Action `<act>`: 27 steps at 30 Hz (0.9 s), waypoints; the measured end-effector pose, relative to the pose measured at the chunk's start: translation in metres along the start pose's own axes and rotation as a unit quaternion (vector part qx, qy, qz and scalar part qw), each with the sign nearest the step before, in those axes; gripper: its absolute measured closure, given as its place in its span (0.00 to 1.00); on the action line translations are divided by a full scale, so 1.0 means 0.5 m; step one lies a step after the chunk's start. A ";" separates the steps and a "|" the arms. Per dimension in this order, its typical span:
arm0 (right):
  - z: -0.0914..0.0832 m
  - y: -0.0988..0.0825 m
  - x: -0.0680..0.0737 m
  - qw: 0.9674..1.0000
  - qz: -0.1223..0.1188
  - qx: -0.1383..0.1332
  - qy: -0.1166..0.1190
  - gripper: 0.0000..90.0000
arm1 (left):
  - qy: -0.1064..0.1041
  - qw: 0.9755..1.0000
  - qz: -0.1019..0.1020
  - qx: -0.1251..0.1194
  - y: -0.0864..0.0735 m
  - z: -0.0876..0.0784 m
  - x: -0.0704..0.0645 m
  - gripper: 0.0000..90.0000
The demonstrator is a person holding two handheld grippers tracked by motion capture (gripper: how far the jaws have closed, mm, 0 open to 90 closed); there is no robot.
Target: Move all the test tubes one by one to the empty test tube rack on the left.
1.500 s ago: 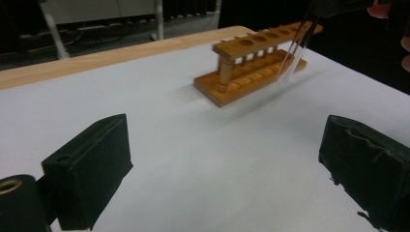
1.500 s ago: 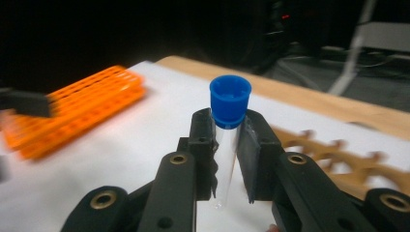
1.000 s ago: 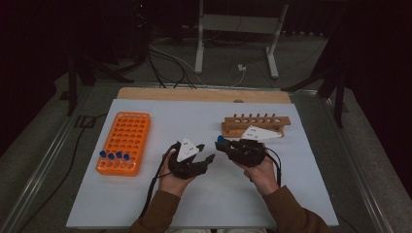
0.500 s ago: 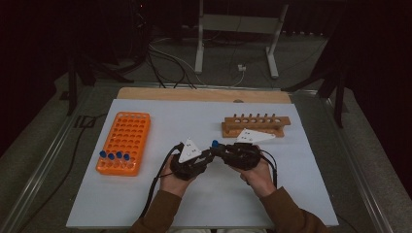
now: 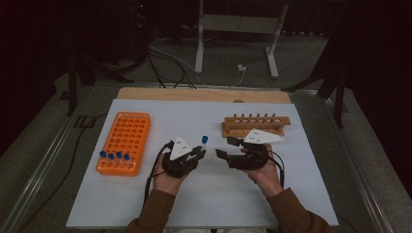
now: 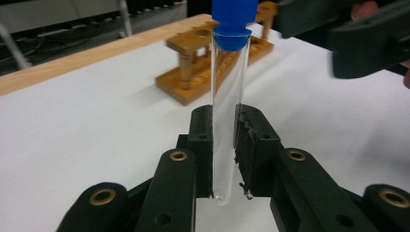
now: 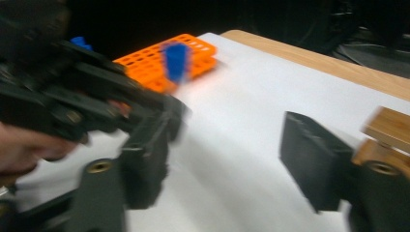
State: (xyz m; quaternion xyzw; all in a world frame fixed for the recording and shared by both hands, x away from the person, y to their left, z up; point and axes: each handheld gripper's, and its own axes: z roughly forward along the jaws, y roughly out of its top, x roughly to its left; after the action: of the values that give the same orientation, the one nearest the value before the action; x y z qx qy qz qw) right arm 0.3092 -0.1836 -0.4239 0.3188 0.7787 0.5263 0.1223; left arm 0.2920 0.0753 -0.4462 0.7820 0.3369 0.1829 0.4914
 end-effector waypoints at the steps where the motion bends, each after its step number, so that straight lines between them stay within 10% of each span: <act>1: -0.003 -0.003 -0.006 1.000 0.001 0.002 -0.008 0.26 | 0.004 1.000 -0.002 -0.003 0.000 -0.008 0.005 0.87; 9: -0.035 -0.041 -0.051 0.995 -0.012 0.018 -0.100 0.10 | 0.048 0.998 -0.022 -0.031 -0.003 -0.086 0.054 0.87; 16: -0.075 -0.074 -0.097 0.991 0.021 0.013 -0.133 0.02 | 0.086 0.994 -0.037 -0.059 -0.002 -0.161 0.098 0.87; 27: -0.137 -0.116 -0.140 0.984 0.062 -0.007 -0.166 0.01 | 0.168 0.980 -0.062 -0.089 -0.023 -0.275 0.177 0.87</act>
State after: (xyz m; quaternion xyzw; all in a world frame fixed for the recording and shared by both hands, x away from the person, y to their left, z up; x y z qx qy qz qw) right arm 0.3054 -0.2920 -0.4578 0.4481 0.7227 0.4784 0.2192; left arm 0.2658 0.2301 -0.3988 0.6711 0.4446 0.3097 0.5060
